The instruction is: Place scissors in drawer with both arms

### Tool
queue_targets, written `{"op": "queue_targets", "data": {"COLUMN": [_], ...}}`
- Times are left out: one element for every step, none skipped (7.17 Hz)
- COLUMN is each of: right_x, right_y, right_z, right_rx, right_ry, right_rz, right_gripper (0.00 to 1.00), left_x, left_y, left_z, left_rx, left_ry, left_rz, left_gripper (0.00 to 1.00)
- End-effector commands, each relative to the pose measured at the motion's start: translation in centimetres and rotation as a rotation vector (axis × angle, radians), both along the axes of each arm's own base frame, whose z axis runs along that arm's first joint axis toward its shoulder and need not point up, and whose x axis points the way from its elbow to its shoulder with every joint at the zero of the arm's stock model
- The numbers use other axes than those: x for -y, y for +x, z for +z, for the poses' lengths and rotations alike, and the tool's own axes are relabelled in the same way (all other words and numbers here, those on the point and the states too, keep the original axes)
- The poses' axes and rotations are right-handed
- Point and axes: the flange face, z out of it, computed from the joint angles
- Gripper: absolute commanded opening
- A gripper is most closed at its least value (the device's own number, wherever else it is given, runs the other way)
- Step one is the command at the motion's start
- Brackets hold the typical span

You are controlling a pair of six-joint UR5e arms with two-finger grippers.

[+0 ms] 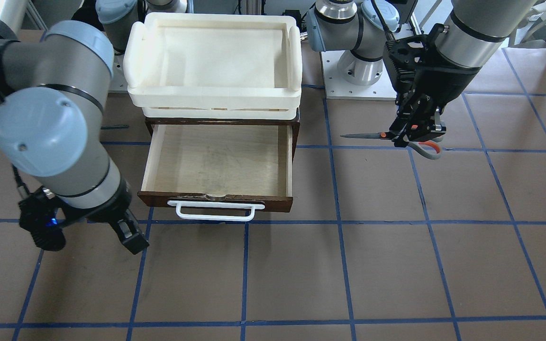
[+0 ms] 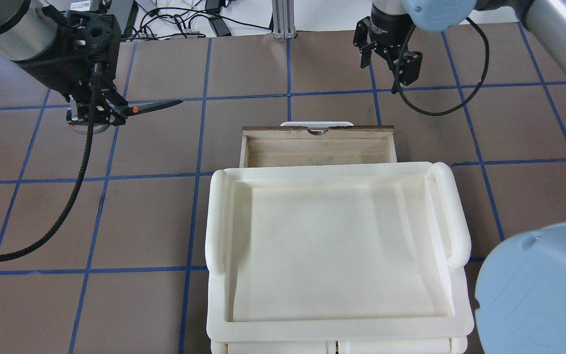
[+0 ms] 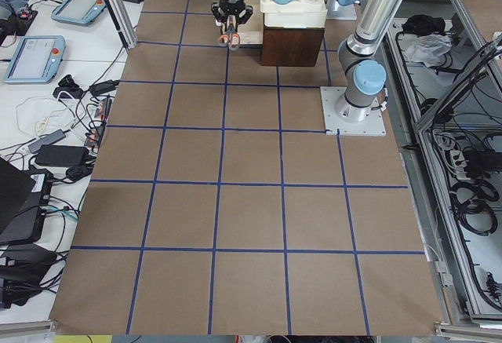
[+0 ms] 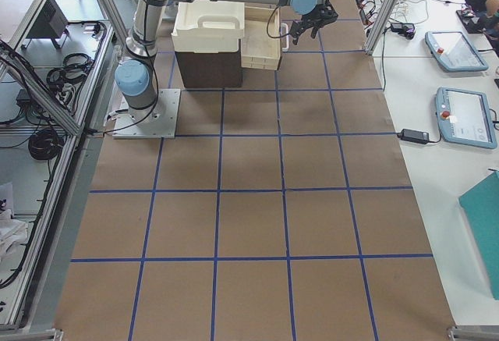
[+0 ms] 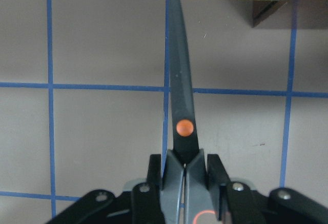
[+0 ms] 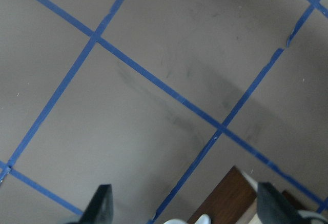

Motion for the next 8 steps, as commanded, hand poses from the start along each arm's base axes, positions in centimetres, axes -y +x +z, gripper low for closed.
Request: {"op": "queue_targets", "data": {"right_x": [-1.9, -2.5, -3.1, -3.7, -4.7, -4.8, -4.5, -4.7], "right_y": [-7.8, -9.4, -9.6, -9.6, -9.7, -9.7, -9.8, -9.7], "right_z": [3.2, 3.7, 4.8, 6.0, 7.6, 8.3, 8.8, 8.9], "right_rx": [-0.017, -0.025, -0.032, -0.038, -0.059, -0.067, -0.078, -0.090], "right_ry": [-0.025, -0.022, -0.030, -0.043, -0.059, -0.078, -0.106, -0.111], "right_rz": [0.231, 0.311, 0.381, 0.438, 0.462, 0.565, 0.632, 0.647], "right_gripper": [1.00, 1.00, 1.00, 1.00, 1.00, 1.00, 1.00, 1.00], "left_x": [-0.4, 0.5, 1.4, 1.9, 2.0, 1.7, 1.5, 1.1], "left_y": [-4.5, -5.7, -6.7, -8.7, -12.0, -15.2, -17.5, -19.6], "left_z": [-0.5, -1.1, -1.2, -2.0, -2.5, -3.3, -4.6, -5.7], "left_rx": [0.000, 0.012, 0.028, 0.021, 0.008, 0.024, 0.049, 0.067], "left_ry": [0.003, -0.030, -0.066, -0.072, -0.052, -0.028, -0.016, -0.006], "left_rz": [-0.035, -0.034, -0.049, -0.036, 0.026, 0.043, 0.062, 0.036], "left_gripper": [0.04, 0.04, 0.03, 0.03, 0.03, 0.03, 0.03, 0.02]}}
